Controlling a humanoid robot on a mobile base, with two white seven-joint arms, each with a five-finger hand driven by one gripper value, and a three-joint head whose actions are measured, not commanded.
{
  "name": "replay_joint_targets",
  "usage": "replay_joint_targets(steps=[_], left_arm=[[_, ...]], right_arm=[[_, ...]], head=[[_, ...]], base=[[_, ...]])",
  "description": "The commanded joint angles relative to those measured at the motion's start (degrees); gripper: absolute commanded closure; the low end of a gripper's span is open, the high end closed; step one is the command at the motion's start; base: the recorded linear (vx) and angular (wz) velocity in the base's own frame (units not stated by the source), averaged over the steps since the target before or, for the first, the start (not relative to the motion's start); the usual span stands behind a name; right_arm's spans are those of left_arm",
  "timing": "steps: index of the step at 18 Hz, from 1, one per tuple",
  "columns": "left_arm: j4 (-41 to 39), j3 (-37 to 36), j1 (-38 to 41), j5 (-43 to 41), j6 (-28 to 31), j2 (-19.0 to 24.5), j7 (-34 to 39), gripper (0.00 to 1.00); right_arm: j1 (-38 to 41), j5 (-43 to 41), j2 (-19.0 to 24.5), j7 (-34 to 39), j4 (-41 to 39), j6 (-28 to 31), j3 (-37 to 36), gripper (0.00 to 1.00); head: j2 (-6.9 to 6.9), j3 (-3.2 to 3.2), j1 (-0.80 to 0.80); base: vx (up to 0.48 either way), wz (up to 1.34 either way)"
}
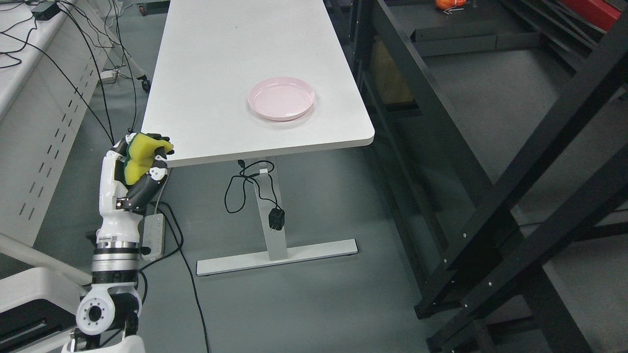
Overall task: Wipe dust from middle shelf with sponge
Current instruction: 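Hold the sponge in the left hand while turning toward the metal shelf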
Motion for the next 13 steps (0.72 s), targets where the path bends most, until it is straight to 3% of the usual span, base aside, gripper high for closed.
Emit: replay_joint_targets(steps=[1,13], left_arm=[[-1.4,-2.7,0.8,0.2,0.0,0.9,0.0,0.99],[-1.5,-6.0,0.8,0.2,-0.8,0.9,-0.1,0.99]], right_arm=[[0.0,0.0,-1.0,0.0,-1.0,0.0,0.1,0.00],[0.0,0.0,-1.0,0.0,-1.0,0.0,0.0,0.00]], head=[[0.00,0.00,0.00],[0.00,0.00,0.00]], base=[[-0.249,0.00],[-0.168,-0.17]])
